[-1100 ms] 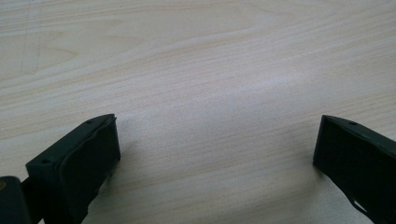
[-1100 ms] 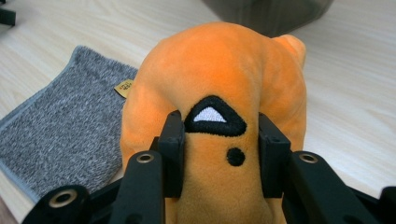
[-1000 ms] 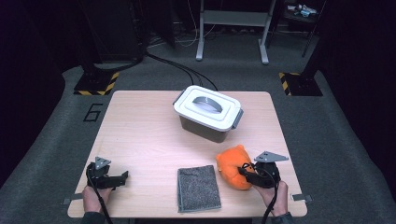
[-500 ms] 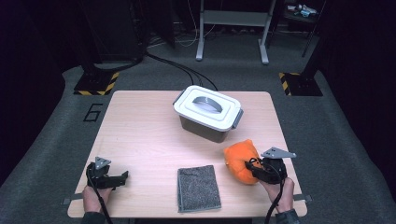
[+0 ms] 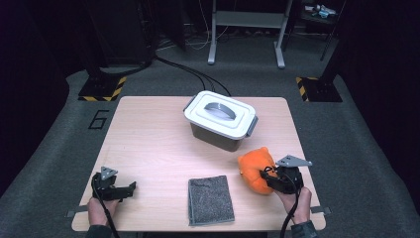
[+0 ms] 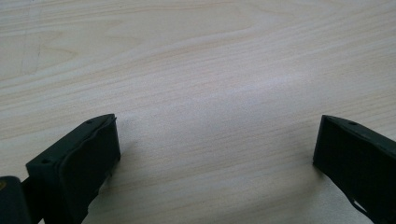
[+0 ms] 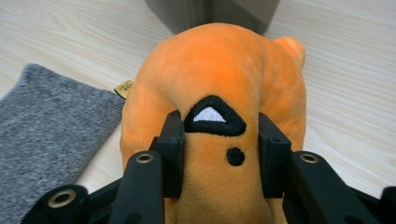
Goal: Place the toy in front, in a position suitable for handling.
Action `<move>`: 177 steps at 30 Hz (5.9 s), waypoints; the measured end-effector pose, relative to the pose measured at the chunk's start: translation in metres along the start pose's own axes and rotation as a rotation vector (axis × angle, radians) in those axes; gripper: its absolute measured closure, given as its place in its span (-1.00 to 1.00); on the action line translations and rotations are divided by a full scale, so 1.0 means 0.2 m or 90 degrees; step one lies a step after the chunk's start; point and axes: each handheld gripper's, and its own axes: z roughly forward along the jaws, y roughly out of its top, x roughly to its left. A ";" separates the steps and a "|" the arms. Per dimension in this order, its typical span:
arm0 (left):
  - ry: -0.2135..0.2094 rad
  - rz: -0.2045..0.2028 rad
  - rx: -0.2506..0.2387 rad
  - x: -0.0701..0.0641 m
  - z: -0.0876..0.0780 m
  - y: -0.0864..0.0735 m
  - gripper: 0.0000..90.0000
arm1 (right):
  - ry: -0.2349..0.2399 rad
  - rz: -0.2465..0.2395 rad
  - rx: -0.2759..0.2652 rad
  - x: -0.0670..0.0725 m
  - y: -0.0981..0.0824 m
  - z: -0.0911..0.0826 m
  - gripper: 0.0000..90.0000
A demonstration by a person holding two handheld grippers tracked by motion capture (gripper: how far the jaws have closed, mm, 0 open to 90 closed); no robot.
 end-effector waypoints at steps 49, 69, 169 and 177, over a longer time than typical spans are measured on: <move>0.000 0.001 0.000 0.00 0.00 0.00 -0.99 | -0.138 0.074 0.011 -0.31 0.12 0.28 -0.14; 0.002 0.000 -0.003 0.00 0.00 0.00 -0.99 | -0.025 0.022 -0.033 -0.09 0.14 0.08 -0.86; 0.001 -0.002 -0.003 0.00 0.00 0.00 -0.99 | 0.167 -0.189 0.131 0.70 -0.08 0.48 0.16; -0.001 -0.001 0.000 0.00 0.00 0.00 -0.99 | 0.171 -0.165 0.110 0.68 -0.10 0.47 0.56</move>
